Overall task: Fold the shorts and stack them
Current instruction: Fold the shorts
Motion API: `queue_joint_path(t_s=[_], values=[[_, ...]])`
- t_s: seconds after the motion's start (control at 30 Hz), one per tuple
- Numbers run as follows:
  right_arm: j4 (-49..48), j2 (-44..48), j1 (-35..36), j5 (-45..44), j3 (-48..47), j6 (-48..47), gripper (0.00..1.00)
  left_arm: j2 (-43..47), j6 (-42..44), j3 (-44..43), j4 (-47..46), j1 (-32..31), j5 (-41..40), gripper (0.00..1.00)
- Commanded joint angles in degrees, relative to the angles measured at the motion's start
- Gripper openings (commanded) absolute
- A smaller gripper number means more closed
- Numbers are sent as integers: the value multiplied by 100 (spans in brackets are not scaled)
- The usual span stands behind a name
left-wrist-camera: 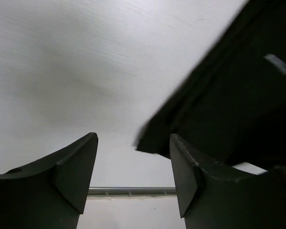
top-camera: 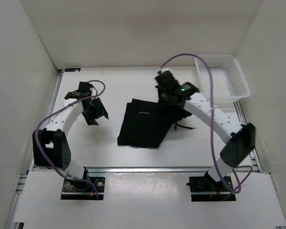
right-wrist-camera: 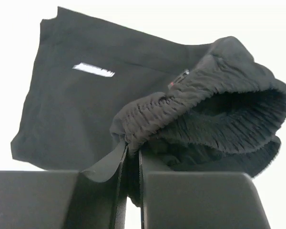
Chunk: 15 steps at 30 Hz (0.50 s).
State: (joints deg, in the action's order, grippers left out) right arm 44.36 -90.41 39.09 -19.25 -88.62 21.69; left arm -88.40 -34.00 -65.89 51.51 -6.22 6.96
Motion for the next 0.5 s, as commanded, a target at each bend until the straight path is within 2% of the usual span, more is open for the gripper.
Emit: queue_joint_path(t_s=[0.0, 0.13, 0.2, 0.23, 0.27, 0.3, 0.37, 0.47], values=[[477, -844, 941, -642, -839, -367, 0, 709, 200, -530, 535, 313, 148, 73], [652, -2074, 1600, -695, -2104, -674, 0, 973, 253, -724, 834, 647, -221, 74], [819, -2892, 1856, -642, -3289, -789, 0, 1105, 253, -522, 835, 832, -274, 74], [1185, -3155, 1926, -590, -3789, -842, 7, 1106, 253, -313, 765, 1015, -274, 74], [1372, -3576, 2049, -589, -4725, -842, 52, 1106, 201, -215, 695, 1104, -274, 76], [1522, -3684, 2050, -746, -5057, -842, 71, 1106, 201, -136, 642, 1201, -274, 76], [1611, -3529, 2050, -747, -5218, -720, 94, 1106, 253, -4, 572, 1351, -274, 76], [1200, -2616, 1805, -695, -4308, -369, 94, 1106, 306, -3, 510, 1492, -327, 76]])
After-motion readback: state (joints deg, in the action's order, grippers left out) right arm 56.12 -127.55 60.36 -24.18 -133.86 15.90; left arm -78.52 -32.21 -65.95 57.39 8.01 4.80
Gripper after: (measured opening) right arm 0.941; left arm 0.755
